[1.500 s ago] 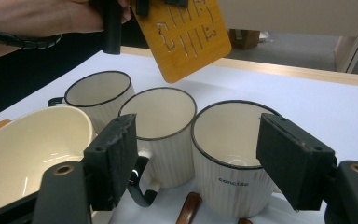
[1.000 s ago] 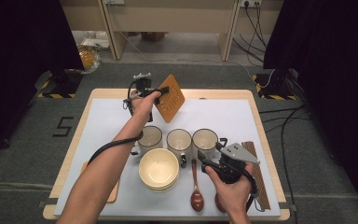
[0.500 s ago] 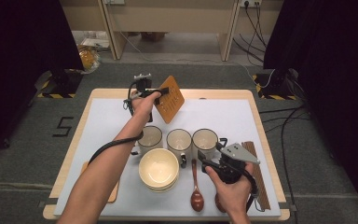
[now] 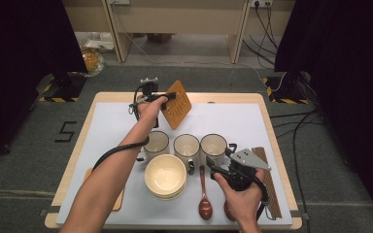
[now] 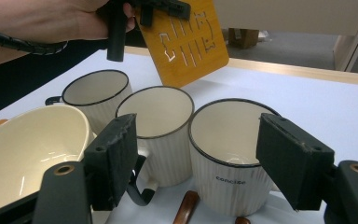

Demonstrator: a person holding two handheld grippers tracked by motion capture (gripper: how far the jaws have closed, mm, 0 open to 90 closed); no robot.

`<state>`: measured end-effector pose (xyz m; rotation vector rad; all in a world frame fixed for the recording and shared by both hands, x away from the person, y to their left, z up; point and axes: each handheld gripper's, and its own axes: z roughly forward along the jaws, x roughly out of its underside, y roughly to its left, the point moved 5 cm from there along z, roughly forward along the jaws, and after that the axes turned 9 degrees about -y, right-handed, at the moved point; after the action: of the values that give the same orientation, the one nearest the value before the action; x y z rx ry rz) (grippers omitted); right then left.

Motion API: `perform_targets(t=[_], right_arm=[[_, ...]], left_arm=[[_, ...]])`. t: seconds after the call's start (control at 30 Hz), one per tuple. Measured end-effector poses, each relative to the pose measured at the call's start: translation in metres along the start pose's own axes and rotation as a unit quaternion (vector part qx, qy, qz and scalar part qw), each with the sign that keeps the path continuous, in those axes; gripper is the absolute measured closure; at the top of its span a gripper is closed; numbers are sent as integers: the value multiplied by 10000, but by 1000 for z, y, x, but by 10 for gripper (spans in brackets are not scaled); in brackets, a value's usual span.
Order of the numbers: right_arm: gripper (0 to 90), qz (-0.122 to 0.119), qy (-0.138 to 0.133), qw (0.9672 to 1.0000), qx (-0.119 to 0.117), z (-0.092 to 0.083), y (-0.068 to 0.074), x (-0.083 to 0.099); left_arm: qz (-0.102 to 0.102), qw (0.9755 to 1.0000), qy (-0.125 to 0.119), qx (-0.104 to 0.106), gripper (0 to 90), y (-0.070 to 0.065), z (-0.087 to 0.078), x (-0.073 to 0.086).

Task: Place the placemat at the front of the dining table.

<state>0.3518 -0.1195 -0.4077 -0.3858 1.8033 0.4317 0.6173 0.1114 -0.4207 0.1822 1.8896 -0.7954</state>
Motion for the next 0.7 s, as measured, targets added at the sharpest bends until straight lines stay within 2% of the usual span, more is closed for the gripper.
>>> perform_targets(t=[0.7], right_arm=[[295,-9,15,10000,-6,0,0,1]], left_arm=[[-38,9997,173,-137,860,7,6,9]])
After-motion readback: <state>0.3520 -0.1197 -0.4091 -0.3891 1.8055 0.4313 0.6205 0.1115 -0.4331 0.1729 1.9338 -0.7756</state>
